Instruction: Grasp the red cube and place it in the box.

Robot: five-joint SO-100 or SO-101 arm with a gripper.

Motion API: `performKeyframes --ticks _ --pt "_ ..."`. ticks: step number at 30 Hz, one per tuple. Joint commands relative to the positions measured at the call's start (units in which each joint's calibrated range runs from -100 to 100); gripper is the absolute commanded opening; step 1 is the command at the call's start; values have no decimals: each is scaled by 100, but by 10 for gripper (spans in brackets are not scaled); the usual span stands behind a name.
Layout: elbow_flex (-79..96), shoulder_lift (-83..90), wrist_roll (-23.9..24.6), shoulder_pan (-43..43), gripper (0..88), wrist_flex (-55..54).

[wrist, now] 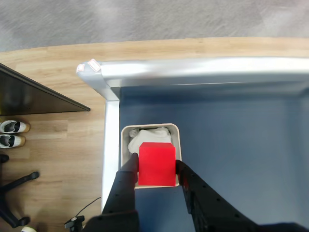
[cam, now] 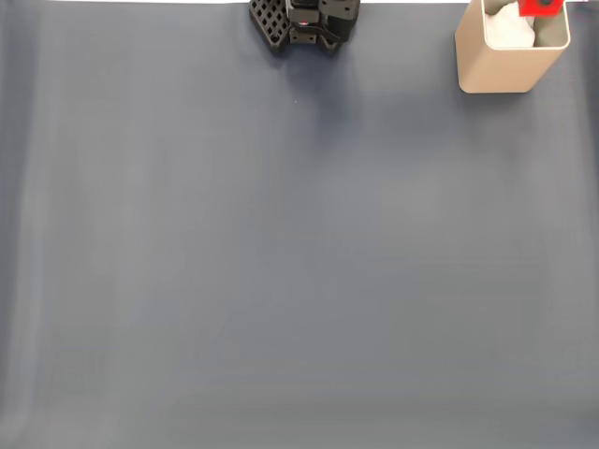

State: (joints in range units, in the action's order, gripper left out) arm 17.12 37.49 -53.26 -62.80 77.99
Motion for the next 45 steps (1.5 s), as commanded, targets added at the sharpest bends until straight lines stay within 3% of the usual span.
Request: performKeyframes --ticks 1,14,19,23,32,45 --pt "29 288 -15 42 17 -88" --pt "330 599 20 50 28 -88" --pt "357 660 239 50 206 -285" --pt "357 695 283 92 282 -384" --pt "357 729 308 163 382 -556" --pt "357 729 293 177 426 -564"
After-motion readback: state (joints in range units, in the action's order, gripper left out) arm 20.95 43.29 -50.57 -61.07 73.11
